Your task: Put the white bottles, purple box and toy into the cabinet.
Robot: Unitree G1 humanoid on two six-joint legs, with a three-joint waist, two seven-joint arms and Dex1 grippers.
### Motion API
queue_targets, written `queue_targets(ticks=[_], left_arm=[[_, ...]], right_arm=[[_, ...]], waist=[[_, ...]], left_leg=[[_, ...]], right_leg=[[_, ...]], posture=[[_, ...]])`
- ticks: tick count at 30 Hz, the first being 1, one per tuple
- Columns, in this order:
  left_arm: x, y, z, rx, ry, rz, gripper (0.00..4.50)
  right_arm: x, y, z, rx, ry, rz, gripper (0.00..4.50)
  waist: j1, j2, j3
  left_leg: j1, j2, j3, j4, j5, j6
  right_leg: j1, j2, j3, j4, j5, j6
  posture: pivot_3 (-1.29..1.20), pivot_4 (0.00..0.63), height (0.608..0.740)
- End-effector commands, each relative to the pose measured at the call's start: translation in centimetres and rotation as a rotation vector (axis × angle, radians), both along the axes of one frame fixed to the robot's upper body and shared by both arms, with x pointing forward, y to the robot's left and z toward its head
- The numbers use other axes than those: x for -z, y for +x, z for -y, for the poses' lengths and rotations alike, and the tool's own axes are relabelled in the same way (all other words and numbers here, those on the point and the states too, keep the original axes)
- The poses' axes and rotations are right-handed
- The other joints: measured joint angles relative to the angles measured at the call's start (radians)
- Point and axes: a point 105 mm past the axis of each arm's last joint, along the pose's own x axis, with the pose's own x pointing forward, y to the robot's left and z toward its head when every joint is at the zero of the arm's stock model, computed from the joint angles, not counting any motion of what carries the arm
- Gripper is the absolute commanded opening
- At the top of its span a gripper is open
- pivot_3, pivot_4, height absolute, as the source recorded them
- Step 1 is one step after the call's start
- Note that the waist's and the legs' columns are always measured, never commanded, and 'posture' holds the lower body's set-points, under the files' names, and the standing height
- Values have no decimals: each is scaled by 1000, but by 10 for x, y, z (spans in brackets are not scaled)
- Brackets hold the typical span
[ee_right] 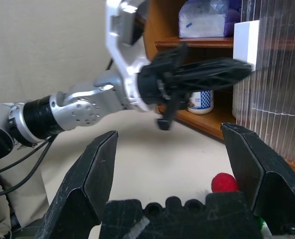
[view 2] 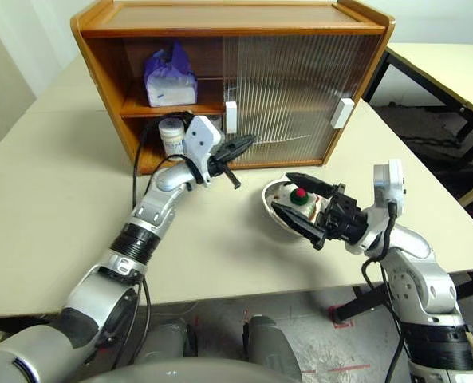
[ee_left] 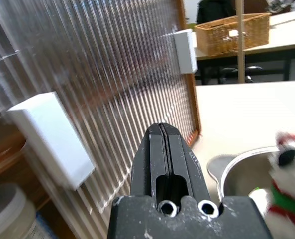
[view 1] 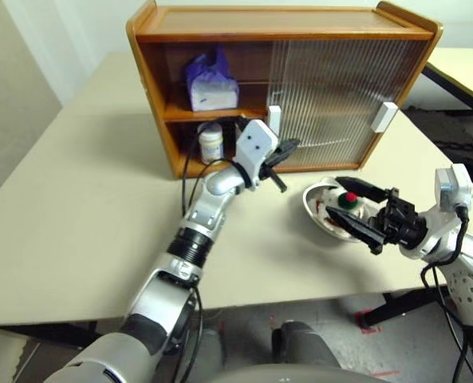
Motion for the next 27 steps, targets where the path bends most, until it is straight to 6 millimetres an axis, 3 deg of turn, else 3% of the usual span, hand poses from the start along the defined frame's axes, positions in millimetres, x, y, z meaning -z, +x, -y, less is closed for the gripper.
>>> queue_targets(ticks=[1,6,15,27], left_arm=[[-2,11,3,-61,12,26,15],[-3,29,-11,-198,8,35,15],[6,45,-55,-382,-38,-9,15],[-3,46,-86,-486,-63,24,15]], right_arm=[[-4,-1,-1,2,-9,23,4500],[-4,0,-3,3,-11,27,4500],[-3,3,-9,-10,-12,34,4500],[-4,7,-9,-20,-13,36,4500]], waist=[[-1,0,0],[-2,0,0],[-22,0,0],[-60,-1,1]], left_leg=[[0,0,0,0,0,0],[0,0,0,0,0,0],[0,1,0,0,0,0],[13,0,1,0,-2,-3]], right_leg=[[0,0,0,0,0,0],[0,0,0,-1,0,0],[-1,0,0,0,1,0],[2,4,5,8,4,-1]], posture=[[26,0,740],[23,0,740],[32,0,740],[56,0,740]])
